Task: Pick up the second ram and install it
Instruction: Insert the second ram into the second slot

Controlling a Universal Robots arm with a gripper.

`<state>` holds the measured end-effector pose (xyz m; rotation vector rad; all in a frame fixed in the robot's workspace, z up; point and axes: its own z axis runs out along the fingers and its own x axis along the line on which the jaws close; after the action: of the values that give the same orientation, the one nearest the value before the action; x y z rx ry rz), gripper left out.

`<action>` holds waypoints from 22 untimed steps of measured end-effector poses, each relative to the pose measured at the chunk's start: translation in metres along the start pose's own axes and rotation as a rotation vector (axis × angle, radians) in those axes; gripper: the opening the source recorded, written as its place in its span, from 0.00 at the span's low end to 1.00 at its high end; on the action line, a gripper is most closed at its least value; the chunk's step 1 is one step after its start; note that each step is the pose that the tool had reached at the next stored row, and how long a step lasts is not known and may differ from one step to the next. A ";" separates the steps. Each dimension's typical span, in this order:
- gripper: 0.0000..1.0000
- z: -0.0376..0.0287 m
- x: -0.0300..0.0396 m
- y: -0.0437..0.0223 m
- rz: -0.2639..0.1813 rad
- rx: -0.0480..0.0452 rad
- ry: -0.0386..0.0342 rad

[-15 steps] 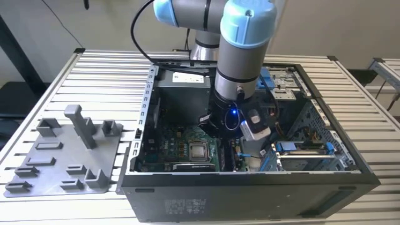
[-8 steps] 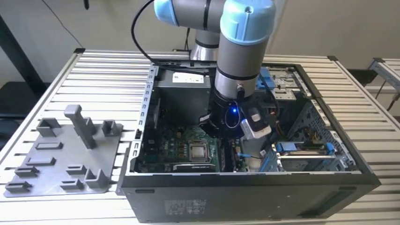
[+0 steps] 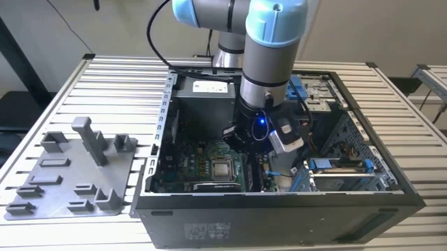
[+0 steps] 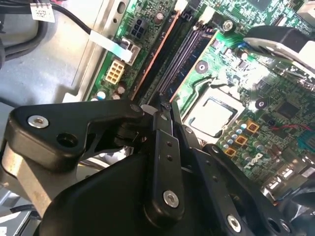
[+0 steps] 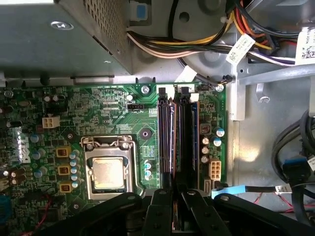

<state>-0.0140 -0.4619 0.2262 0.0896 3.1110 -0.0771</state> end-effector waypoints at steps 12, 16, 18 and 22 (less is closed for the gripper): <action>0.14 0.0001 -0.0005 0.0009 -0.031 -0.0003 -0.0015; 0.14 0.0006 -0.0009 0.0009 -0.040 -0.0007 -0.0020; 0.14 0.0011 -0.0009 0.0009 -0.042 -0.0009 -0.0021; 0.14 0.0027 -0.0010 0.0005 -0.043 -0.0008 -0.0022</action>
<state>-0.0129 -0.4616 0.2235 0.0225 3.1111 -0.0768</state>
